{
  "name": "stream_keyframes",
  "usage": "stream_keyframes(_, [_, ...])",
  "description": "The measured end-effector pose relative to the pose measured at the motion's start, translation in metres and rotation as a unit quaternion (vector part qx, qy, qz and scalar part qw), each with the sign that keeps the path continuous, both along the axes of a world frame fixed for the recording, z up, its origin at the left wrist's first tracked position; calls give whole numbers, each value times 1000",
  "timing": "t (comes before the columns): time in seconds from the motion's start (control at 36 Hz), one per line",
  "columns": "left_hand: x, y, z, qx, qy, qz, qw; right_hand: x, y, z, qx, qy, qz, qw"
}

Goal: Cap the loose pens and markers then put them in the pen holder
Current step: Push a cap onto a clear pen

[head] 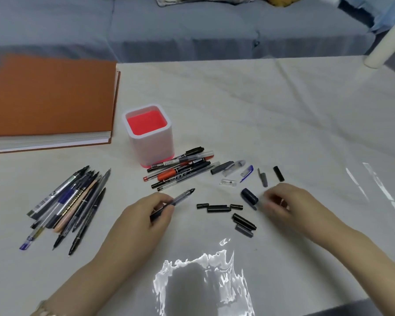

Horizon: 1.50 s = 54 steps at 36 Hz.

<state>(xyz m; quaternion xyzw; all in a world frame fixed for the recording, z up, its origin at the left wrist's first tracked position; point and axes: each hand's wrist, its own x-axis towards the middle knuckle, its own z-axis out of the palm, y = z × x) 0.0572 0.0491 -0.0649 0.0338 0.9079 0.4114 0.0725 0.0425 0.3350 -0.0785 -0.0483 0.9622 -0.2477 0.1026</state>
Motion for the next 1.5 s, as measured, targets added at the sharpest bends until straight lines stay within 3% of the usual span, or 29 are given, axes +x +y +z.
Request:
stream_keyframes(0.08, [2, 1, 3, 23, -1, 13, 1000, 5, -25, 13, -234, 41, -99, 966])
stream_keyframes(0.22, [7, 5, 10, 71, 2, 33, 997, 10, -72, 35, -523, 46, -191, 830])
stream_keyframes(0.33, [12, 5, 14, 115, -4, 46, 992, 9, -102, 39, -638, 18, -256, 725])
stream_keyframes(0.42, [15, 5, 16, 137, -8, 54, 989, 7, -118, 39, -650, 20, -287, 704])
stream_keyframes(0.61, [19, 4, 19, 151, -9, 67, 986, 7, -137, 41, -668, 4, -284, 688])
stream_keyframes(0.94, [21, 4, 21, 132, 8, 54, 990, 14, -141, 40, -638, -1, -260, 725])
stream_keyframes(1.17, [20, 1, 18, 105, 95, -12, 990, 22, -148, 46, -630, 13, -211, 747])
stream_keyframes(1.25, [18, 1, 19, 139, 53, 13, 989, 21, -146, 40, -634, 11, -197, 747])
stream_keyframes(1.31, [13, 2, 23, 203, -25, 40, 978, 21, -145, 36, -648, 14, -180, 740])
stream_keyframes(1.42, [6, -2, 30, 345, -217, 50, 912, 15, -143, 34, -647, 25, -137, 750])
stream_keyframes(1.44, [4, -4, 31, 346, -228, 49, 909, 12, -142, 35, -640, 19, -136, 756])
stream_keyframes(1.5, [-1, -10, 30, 277, -192, 38, 941, 5, -139, 35, -613, -19, -127, 780])
